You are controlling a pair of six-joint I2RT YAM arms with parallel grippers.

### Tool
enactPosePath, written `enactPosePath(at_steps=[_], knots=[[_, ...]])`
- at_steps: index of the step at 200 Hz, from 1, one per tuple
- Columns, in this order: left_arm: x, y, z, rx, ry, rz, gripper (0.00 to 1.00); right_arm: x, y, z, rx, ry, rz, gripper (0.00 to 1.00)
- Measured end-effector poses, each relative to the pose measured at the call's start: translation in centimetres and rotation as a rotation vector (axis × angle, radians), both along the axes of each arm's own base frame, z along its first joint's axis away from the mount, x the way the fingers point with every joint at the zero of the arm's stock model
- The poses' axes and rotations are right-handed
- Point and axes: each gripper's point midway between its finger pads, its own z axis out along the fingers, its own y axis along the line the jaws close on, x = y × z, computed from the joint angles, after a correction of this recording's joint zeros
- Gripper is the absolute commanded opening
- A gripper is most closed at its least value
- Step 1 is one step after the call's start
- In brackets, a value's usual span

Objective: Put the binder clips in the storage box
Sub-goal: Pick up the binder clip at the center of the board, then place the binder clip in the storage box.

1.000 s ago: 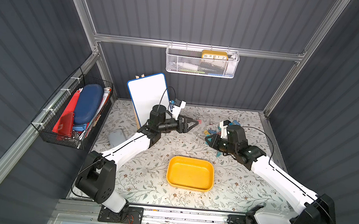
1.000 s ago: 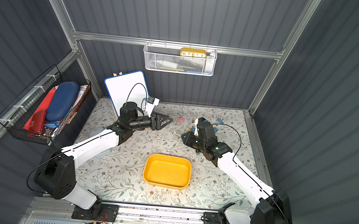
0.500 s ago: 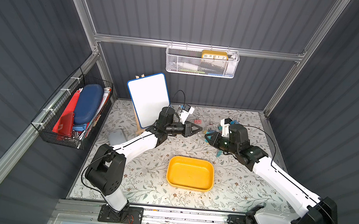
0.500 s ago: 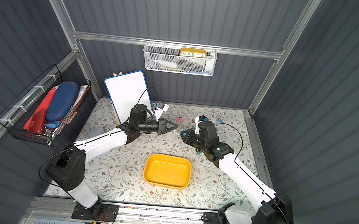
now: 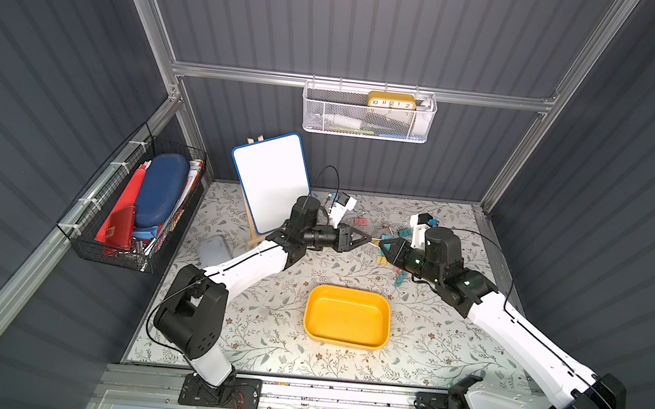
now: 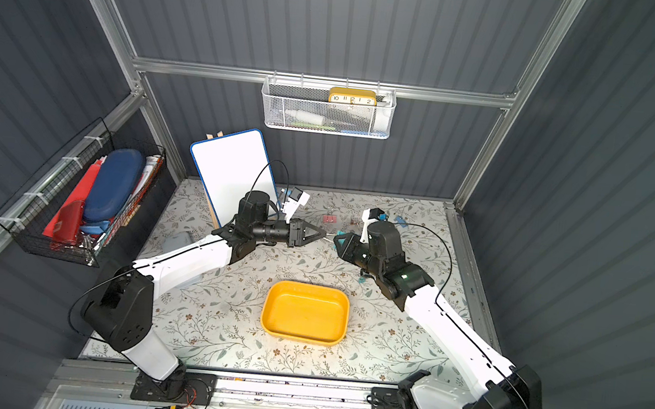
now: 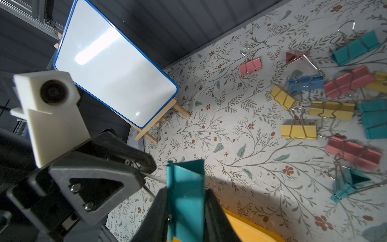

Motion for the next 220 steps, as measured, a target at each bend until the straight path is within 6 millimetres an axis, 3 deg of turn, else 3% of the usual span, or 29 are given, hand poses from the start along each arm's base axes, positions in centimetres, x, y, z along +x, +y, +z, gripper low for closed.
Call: enactPosePath(at_steps=[25, 33, 50, 59, 71, 99, 122, 146, 164, 193, 220], knots=[[-0.2, 0.1, 0.7, -0.001, -0.003, 0.014, 0.00, 0.1, 0.2, -0.2, -0.005, 0.000, 0.010, 0.31], [-0.1, 0.2, 0.8, 0.000, -0.005, 0.022, 0.00, 0.1, 0.3, -0.1, -0.003, -0.005, 0.013, 0.43], [0.2, 0.4, 1.0, 0.007, -0.012, 0.056, 0.00, 0.1, 0.3, -0.1, 0.005, -0.002, 0.013, 0.79], [0.7, 0.6, 1.0, 0.020, -0.011, 0.096, 0.00, 0.0, 0.3, 0.1, 0.016, 0.002, 0.006, 0.90], [1.3, 1.1, 0.5, 0.057, 0.011, 0.171, 0.00, -0.1, 0.1, 0.3, 0.023, -0.004, -0.002, 0.99], [1.9, 2.8, -1.1, 0.193, 0.075, 0.390, 0.00, -1.0, -1.8, 1.6, 0.063, -0.038, -0.061, 0.98], [-0.6, 3.0, -2.0, 0.306, 0.120, 0.520, 0.00, -0.8, -4.0, 2.0, 0.090, -0.037, -0.144, 0.96], [-4.1, 2.5, -4.0, 0.393, 0.185, 0.569, 0.00, -0.1, -5.3, 0.0, 0.075, 0.023, -0.199, 0.96], [-5.8, 3.2, -7.3, 0.466, 0.243, 0.592, 0.00, -0.1, -5.5, -2.3, 0.059, 0.083, -0.208, 0.96], [-7.0, 5.7, -12.9, 0.617, 0.313, 0.659, 0.00, -0.4, -5.3, -4.4, 0.038, 0.148, -0.202, 0.96], [-6.7, 7.0, -14.6, 0.687, 0.311, 0.723, 0.00, -0.5, -5.4, -4.7, 0.035, 0.157, -0.200, 0.96]])
